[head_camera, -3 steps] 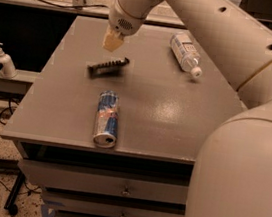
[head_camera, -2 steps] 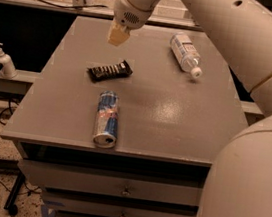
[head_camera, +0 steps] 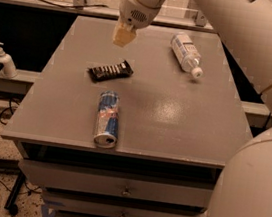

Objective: Move rxbar chocolate near blue plastic bottle

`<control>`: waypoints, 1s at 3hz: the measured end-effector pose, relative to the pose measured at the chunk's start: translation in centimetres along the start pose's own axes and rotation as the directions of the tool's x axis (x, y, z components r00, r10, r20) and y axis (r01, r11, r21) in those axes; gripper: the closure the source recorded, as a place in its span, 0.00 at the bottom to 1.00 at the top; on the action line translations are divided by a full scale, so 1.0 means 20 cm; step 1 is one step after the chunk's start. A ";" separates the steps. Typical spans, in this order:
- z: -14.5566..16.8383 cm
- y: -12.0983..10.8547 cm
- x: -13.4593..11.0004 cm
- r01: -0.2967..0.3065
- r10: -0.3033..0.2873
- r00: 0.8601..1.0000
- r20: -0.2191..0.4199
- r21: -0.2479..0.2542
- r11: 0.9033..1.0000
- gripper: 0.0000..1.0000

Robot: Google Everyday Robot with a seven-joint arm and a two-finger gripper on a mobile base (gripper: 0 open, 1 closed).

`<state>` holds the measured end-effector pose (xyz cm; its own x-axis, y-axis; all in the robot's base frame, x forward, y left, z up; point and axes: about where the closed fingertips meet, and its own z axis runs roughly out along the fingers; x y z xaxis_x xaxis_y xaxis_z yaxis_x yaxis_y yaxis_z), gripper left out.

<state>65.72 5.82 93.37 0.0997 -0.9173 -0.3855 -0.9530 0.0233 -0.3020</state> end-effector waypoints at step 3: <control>0.31 0.10 -0.06 0.025 -0.026 1.000 -0.005 -0.142 0.989 0.00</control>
Offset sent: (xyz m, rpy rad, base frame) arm -0.0023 0.0464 -0.0541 -0.0256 0.1261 0.0972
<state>65.41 9.44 87.86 0.1232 -0.9197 -0.3728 -0.9812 -0.0567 -0.1844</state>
